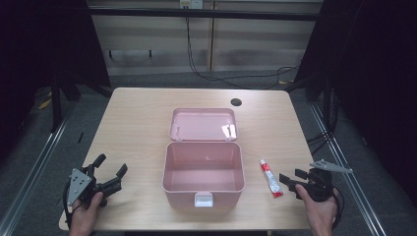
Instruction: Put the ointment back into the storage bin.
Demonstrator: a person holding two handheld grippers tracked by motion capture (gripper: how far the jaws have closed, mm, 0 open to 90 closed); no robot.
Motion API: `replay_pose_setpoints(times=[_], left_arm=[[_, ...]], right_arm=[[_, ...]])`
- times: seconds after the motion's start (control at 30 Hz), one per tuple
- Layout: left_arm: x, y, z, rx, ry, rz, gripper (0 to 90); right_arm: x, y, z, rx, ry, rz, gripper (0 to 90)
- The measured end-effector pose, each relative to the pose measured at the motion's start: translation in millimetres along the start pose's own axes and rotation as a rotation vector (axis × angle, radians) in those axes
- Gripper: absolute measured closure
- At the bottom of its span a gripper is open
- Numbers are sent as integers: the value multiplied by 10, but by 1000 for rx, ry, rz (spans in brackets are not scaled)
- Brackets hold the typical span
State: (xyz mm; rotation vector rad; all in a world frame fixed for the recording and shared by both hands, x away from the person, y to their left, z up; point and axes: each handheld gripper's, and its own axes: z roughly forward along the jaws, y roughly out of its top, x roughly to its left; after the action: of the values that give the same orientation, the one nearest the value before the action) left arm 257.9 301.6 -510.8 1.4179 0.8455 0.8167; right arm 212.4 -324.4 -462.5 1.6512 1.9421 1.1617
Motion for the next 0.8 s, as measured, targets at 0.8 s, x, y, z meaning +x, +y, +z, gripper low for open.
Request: replay_pose_setpoints(times=[0.8], left_arm=[[-1, 0, 1, 1, 3, 0, 156]], right_arm=[[135, 389, 33, 202, 96, -46, 312]])
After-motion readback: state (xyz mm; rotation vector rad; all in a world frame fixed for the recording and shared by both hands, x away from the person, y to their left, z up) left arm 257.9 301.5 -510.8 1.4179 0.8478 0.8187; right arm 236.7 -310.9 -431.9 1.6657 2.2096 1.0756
